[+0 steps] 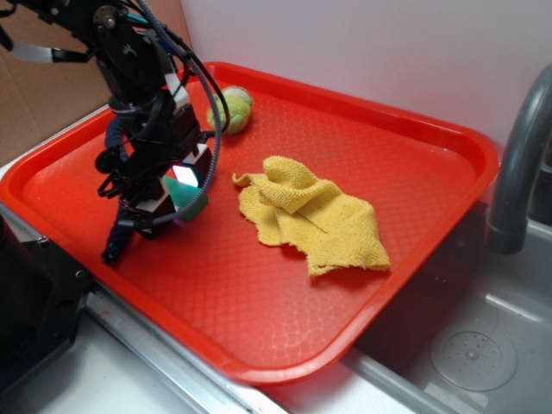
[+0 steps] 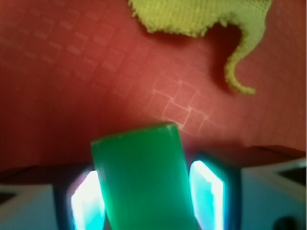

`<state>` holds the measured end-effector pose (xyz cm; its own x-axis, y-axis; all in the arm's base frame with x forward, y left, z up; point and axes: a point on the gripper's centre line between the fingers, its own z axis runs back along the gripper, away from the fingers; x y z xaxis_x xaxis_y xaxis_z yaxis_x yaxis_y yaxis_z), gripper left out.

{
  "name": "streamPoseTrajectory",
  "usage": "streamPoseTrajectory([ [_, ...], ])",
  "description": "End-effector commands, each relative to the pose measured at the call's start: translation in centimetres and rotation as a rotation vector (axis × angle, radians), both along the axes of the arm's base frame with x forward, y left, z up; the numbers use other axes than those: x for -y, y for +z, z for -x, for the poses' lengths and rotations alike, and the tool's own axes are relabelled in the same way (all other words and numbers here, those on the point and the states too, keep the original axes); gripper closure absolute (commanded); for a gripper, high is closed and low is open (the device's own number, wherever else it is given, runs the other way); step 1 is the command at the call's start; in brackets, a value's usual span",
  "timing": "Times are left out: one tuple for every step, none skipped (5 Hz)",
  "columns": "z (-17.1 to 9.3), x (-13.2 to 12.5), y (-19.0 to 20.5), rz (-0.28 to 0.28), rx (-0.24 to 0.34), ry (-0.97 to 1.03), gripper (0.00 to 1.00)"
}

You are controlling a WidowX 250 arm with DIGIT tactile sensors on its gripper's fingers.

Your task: Grab the green block.

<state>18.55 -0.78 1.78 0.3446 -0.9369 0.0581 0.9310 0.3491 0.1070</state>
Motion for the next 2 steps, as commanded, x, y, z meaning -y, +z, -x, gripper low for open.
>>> streamPoseTrajectory([
  [-1.4, 0.6, 3.9, -0.093, -0.016, 0.332, 1.0],
  [-2.3, 1.4, 7.6, -0.038, -0.073, 0.581, 1.0],
])
